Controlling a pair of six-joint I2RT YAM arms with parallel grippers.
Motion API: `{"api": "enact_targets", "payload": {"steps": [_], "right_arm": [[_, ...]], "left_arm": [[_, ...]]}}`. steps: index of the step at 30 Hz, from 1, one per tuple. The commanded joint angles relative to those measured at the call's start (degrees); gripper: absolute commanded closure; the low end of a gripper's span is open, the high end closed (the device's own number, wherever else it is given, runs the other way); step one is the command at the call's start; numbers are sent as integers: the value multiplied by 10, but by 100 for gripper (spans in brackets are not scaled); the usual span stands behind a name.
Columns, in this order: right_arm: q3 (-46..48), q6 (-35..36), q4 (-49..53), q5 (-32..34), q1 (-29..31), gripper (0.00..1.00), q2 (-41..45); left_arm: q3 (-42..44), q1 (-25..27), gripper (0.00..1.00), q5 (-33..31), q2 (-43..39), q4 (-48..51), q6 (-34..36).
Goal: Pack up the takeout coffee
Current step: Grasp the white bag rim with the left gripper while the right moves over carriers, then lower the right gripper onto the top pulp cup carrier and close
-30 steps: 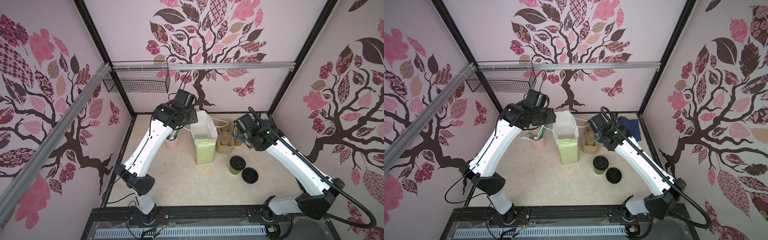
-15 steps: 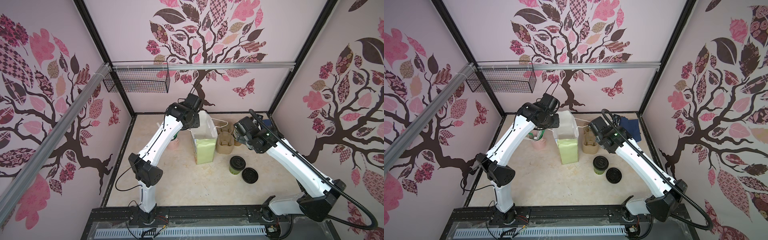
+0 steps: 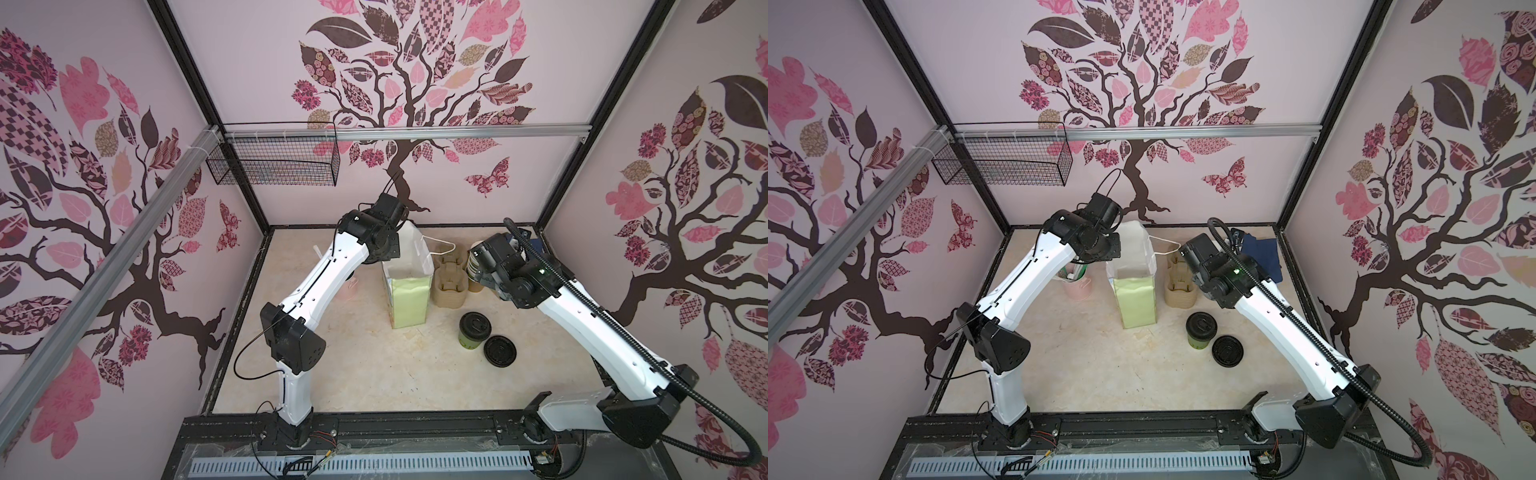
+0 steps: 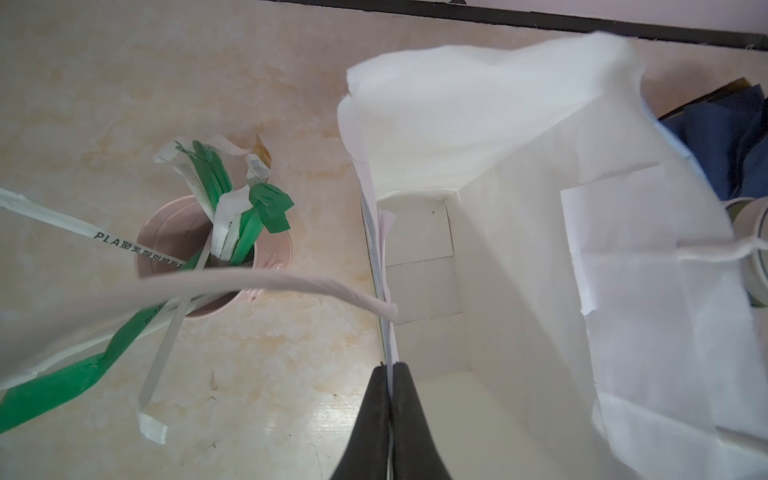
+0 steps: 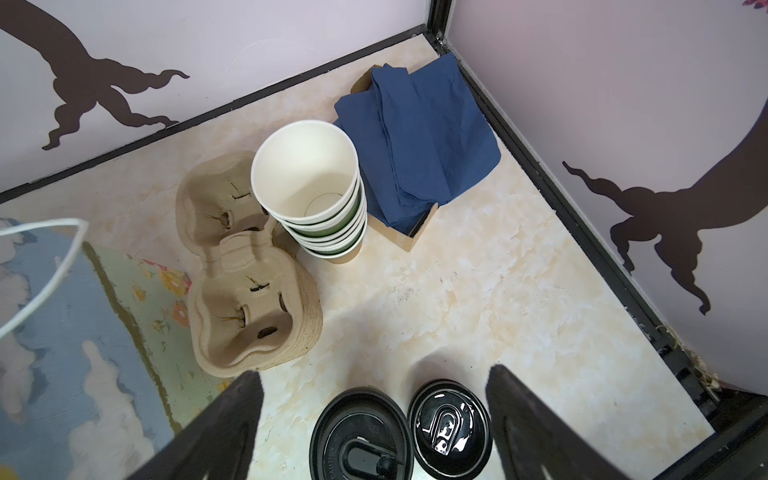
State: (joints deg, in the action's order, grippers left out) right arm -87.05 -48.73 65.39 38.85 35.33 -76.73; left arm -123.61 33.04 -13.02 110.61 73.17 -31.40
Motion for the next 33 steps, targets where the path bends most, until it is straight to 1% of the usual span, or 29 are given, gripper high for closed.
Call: {"api": "enact_targets", "payload": {"steps": [1, 2, 4, 5, 8, 10, 15, 18, 20, 24, 30, 33], "right_arm": [[2, -3, 15, 12, -1, 13, 20], [1, -1, 15, 12, -2, 13, 21], [2, 16, 3, 3, -2, 13, 22], [4, 37, -10, -9, -1, 13, 24], [1, 124, -54, -82, -2, 12, 20], [-17, 122, -46, -92, -2, 11, 7], [-75, 126, -31, -122, -3, 11, -43], [-113, 128, -23, -142, -3, 11, -84], [-146, 130, -11, -151, -5, 13, -119], [-227, 145, 17, -173, -9, 21, -206], [-286, 152, 27, -191, -27, 23, -303], [-294, 152, 22, -183, -40, 24, -340]], "left_arm": [[25, 1, 98, -5, -20, -4, -2], [31, 1, 100, -5, -27, -4, -4], [48, 1, 100, -2, -45, -5, -9], [60, 1, 100, 0, -57, -6, -13], [115, 0, 100, 3, -114, -15, -26], [168, 1, 100, 13, -150, -26, -35], [255, 0, 100, 58, -220, -28, -59], [316, 1, 100, 68, -266, -46, -68], [349, 0, 100, 71, -293, -57, -71], [406, 0, 100, 91, -338, -88, -72], [444, 0, 100, 98, -369, -109, -94], [459, -1, 88, 100, -382, -127, -107]]}}
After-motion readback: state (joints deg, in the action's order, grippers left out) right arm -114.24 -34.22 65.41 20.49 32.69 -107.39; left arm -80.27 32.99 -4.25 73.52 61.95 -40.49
